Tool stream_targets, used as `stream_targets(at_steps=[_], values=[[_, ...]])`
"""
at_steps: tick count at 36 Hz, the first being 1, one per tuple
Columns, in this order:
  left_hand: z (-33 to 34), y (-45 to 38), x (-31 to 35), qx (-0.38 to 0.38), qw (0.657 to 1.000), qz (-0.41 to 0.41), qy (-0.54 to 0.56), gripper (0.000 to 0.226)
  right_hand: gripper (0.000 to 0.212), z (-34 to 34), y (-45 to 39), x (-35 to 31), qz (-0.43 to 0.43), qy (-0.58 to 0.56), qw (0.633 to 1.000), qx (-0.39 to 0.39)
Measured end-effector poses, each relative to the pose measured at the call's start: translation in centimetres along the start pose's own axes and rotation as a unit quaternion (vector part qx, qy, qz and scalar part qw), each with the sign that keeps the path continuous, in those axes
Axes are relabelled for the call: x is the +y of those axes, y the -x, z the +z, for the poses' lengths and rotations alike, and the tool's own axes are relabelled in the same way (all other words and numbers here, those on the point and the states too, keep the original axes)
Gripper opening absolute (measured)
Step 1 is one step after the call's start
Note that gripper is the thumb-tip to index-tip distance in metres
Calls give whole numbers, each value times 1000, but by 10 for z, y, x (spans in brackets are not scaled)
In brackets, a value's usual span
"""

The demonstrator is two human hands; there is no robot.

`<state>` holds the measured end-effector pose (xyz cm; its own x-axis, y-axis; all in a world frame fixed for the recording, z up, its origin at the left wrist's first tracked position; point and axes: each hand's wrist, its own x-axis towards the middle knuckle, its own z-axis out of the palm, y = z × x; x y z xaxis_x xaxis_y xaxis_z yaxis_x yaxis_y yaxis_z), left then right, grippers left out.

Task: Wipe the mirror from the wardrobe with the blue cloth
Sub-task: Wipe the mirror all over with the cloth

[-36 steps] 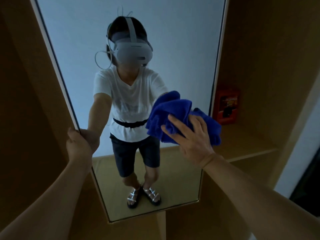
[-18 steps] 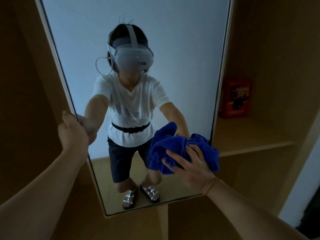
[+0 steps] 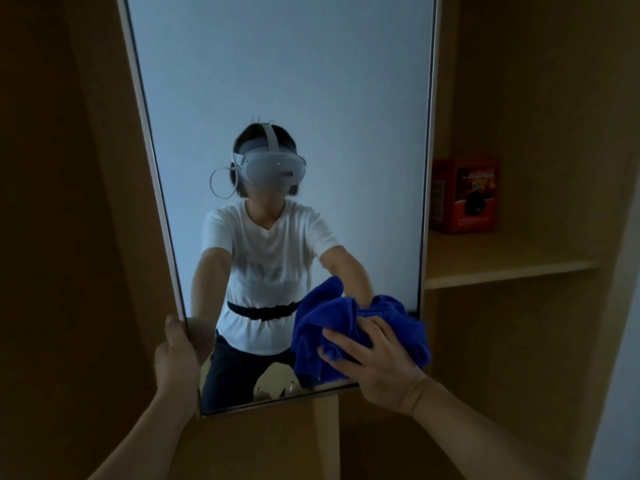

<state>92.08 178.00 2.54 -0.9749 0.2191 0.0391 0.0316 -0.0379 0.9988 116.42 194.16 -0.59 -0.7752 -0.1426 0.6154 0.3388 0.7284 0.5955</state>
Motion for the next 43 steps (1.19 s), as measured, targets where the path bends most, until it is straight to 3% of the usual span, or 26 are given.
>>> stream_targets(at_steps=[5, 12, 15, 18, 21, 24, 27, 31, 33, 37, 43], values=[[2, 1, -50, -24, 999, 24, 29, 70, 56, 18, 20, -25, 41, -40, 998, 34], [8, -10, -54, -39, 996, 69, 47, 72, 63, 32, 36, -60, 96, -115, 988, 44], [9, -10, -53, -73, 993, 73, 62, 70, 57, 29, 37, -66, 122, -135, 982, 49], [8, -11, -54, -55, 995, 72, 36, 72, 43, 25, 37, -73, 133, -155, 978, 48], [5, -14, -54, -57, 995, 75, 27, 75, 43, 18, 37, -82, 133, -171, 975, 44], [10, -13, -50, -61, 995, 61, 43, 76, 36, 10, 38, -86, 138, -204, 969, 16], [12, -7, -41, -9, 999, 49, 21, 77, 41, 2, 35, -83, 132, -253, 957, -58], [5, -9, -43, -93, 994, 43, 44, 69, 43, -6, 35, -81, 38, -242, 960, -133], [2, -8, -42, -121, 989, 42, 68, 68, 49, -9, 36, -79, 76, -276, 951, -115], [2, -9, -41, -112, 992, 54, -11, 86, 59, -18, 24, -68, 216, -403, 889, -4], [-1, -16, -47, -140, 984, 99, -40, 85, 54, -19, -11, -53, 309, -647, 693, 74]])
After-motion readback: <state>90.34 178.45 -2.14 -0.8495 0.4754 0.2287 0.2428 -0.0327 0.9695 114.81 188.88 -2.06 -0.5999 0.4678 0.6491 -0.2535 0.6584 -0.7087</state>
